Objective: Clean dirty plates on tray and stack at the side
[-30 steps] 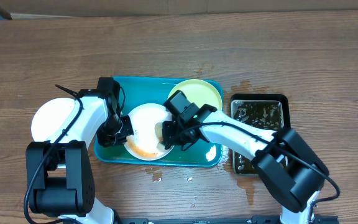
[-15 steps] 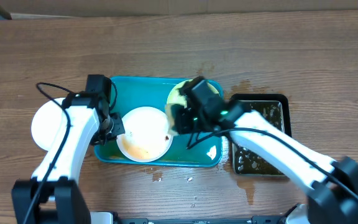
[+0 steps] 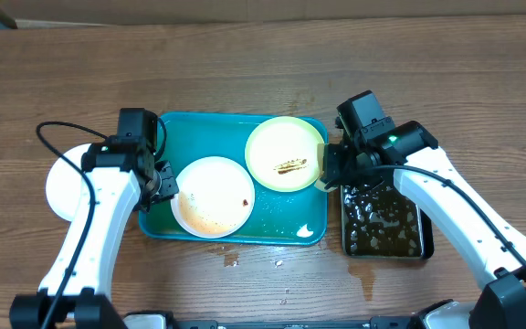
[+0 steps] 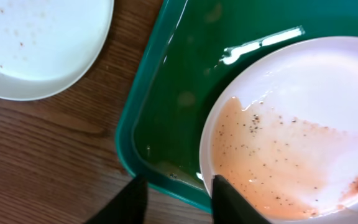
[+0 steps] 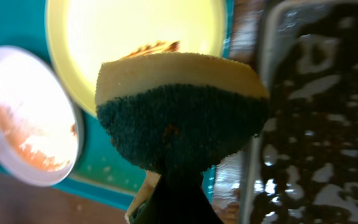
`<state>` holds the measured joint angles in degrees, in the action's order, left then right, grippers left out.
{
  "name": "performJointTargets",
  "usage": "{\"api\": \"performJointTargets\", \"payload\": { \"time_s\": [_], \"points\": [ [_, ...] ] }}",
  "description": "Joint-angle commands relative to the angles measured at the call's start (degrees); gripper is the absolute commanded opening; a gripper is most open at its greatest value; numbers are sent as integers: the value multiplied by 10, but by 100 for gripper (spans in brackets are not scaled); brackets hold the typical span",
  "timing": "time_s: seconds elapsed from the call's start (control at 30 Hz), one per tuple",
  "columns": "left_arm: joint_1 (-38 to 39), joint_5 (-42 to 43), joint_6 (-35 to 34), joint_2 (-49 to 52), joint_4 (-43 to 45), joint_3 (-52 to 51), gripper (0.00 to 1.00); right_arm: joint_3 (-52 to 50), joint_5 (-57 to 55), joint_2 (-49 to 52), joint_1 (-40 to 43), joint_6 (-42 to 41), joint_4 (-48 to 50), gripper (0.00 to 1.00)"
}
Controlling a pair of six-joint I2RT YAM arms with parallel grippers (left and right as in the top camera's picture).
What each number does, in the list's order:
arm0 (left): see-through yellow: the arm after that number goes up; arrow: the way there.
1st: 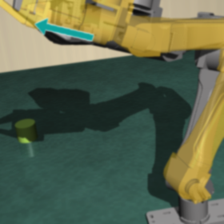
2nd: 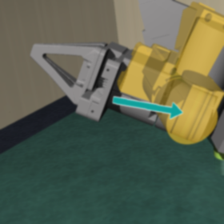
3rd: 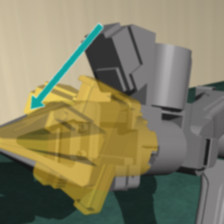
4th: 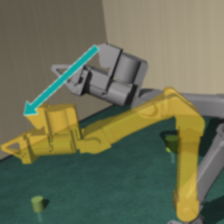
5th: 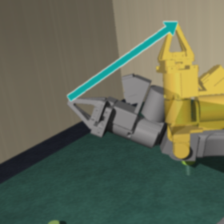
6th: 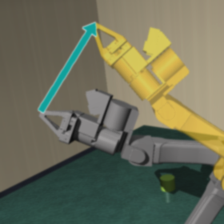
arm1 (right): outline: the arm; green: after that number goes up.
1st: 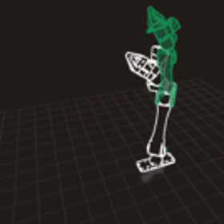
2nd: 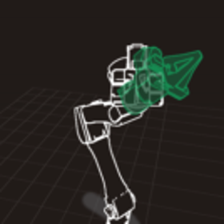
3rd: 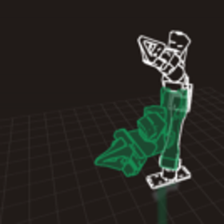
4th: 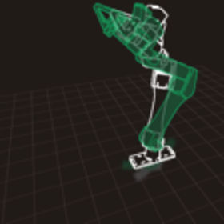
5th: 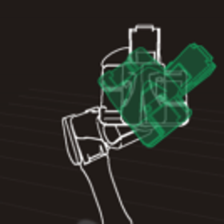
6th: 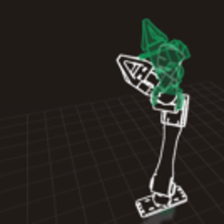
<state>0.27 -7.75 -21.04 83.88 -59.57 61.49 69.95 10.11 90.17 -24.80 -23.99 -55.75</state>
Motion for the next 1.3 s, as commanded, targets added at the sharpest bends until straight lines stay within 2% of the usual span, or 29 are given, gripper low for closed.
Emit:
{"api": "performJointTargets", "payload": {
  "time_s": [0.0,0.13,0.33,0.4,0.5,0.67,0.97,1.27],
  "points": [
    [-2,7,-4,48,4,-6,43,-2,50,-7,-14,37,2,4],
    [-3,7,-4,97,13,-6,59,-2,50,-7,-19,37,5,4],
    [-2,39,-1,163,48,-6,60,-2,50,-7,-19,37,3,4],
    [-2,60,4,182,59,-6,54,-2,50,-7,-20,39,3,4],
    [-2,63,5,196,69,-6,38,-2,50,-7,-26,46,3,4],
    [-2,64,5,201,71,-6,4,-2,50,-7,-52,45,16,4],
    [-3,69,19,192,38,-6,4,-9,50,4,-131,45,78,4],
    [-2,89,26,163,-3,-6,4,-17,53,69,-215,43,220,4]
  ]
}}
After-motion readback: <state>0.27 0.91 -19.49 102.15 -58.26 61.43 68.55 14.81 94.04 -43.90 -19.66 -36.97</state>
